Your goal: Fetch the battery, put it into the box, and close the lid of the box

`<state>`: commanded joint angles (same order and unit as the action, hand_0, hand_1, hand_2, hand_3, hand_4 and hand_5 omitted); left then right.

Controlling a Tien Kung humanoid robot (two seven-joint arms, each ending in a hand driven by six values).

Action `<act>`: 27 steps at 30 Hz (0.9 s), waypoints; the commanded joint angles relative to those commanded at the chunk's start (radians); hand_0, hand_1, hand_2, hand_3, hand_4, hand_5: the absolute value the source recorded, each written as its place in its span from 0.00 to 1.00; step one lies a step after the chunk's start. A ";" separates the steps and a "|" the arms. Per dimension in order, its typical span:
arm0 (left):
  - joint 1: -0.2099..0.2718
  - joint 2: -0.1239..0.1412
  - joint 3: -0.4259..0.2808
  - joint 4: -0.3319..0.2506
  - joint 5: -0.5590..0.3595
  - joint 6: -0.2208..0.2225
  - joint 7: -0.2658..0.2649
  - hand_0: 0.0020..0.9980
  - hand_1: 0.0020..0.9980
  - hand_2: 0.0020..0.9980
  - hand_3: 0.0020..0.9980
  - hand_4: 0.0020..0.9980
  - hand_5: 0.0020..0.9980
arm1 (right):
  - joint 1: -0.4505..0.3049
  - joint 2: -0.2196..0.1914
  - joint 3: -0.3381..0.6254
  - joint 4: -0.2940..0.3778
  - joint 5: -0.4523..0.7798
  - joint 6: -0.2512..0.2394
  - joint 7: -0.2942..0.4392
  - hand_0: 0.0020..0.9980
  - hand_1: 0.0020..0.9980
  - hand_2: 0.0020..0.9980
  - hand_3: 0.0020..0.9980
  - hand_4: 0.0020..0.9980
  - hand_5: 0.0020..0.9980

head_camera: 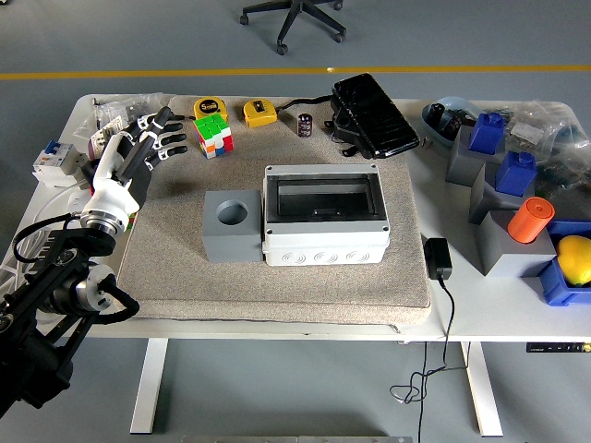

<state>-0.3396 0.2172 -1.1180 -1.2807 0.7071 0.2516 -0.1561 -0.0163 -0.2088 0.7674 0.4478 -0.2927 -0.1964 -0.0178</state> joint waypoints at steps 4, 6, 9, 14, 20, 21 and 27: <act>-0.002 0.000 0.001 -0.001 -0.001 0.001 0.000 0.49 0.57 0.55 0.57 0.95 0.50 | 0.001 0.001 0.001 0.001 0.000 0.000 0.000 0.61 0.63 0.65 0.57 0.97 0.52; -0.003 0.000 0.001 -0.001 0.000 0.001 0.000 0.49 0.57 0.55 0.57 0.95 0.50 | 0.002 0.000 0.002 0.001 0.000 0.000 0.001 0.61 0.63 0.65 0.57 0.97 0.52; -0.003 0.000 0.000 -0.001 -0.001 0.002 -0.001 0.49 0.57 0.56 0.57 0.96 0.50 | 0.003 -0.001 0.002 0.001 -0.001 -0.001 0.001 0.61 0.63 0.65 0.57 0.97 0.52; -0.001 0.001 0.002 -0.001 -0.001 0.002 0.000 0.49 0.57 0.56 0.57 0.96 0.50 | 0.000 -0.003 -0.003 0.000 0.001 0.000 0.000 0.61 0.63 0.65 0.57 0.97 0.52; -0.001 0.002 0.011 0.000 -0.003 0.002 -0.001 0.49 0.57 0.56 0.57 0.96 0.50 | 0.001 -0.004 -0.010 0.001 0.002 -0.001 0.001 0.61 0.63 0.65 0.57 0.97 0.52; -0.001 0.002 0.013 0.000 -0.003 0.002 0.000 0.49 0.57 0.56 0.57 0.96 0.50 | 0.001 -0.005 -0.010 0.001 0.002 -0.001 0.001 0.61 0.63 0.65 0.57 0.97 0.52; -0.005 0.002 0.023 0.001 -0.003 0.000 0.003 0.48 0.57 0.55 0.57 0.96 0.50 | 0.003 -0.007 -0.009 0.002 0.002 -0.002 -0.001 0.61 0.63 0.65 0.57 0.97 0.52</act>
<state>-0.3443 0.2190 -1.0953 -1.2793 0.7039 0.2512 -0.1532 -0.0132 -0.2162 0.7585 0.4494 -0.2910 -0.1980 -0.0185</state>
